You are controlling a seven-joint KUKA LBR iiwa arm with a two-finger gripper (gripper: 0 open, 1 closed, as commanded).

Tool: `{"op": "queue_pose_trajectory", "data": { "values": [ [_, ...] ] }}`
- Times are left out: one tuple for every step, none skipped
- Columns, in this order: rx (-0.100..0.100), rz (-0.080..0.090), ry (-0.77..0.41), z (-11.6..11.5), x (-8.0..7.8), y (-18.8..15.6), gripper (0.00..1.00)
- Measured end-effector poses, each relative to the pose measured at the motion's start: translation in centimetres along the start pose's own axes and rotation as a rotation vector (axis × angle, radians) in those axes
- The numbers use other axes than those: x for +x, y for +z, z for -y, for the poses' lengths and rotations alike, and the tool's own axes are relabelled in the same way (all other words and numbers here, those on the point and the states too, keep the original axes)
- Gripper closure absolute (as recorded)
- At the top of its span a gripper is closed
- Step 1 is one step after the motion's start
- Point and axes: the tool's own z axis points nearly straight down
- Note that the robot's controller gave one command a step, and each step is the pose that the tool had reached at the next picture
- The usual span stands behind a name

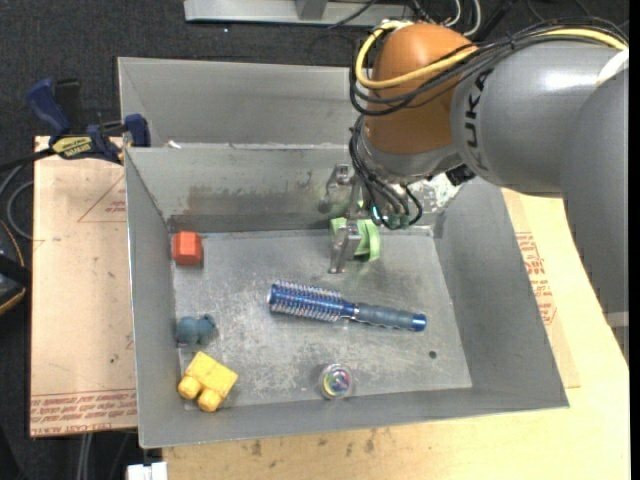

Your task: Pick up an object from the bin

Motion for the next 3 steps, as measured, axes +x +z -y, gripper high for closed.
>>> {"op": "queue_pose_trajectory", "data": {
  "values": [
    [-0.001,0.023,-0.203,2.3,7.2,8.9,0.00],
    [0.000,0.026,-0.203,2.4,7.1,8.7,1.00],
    [0.002,0.016,-0.235,2.7,6.9,-7.8,1.00]
  ]
}}
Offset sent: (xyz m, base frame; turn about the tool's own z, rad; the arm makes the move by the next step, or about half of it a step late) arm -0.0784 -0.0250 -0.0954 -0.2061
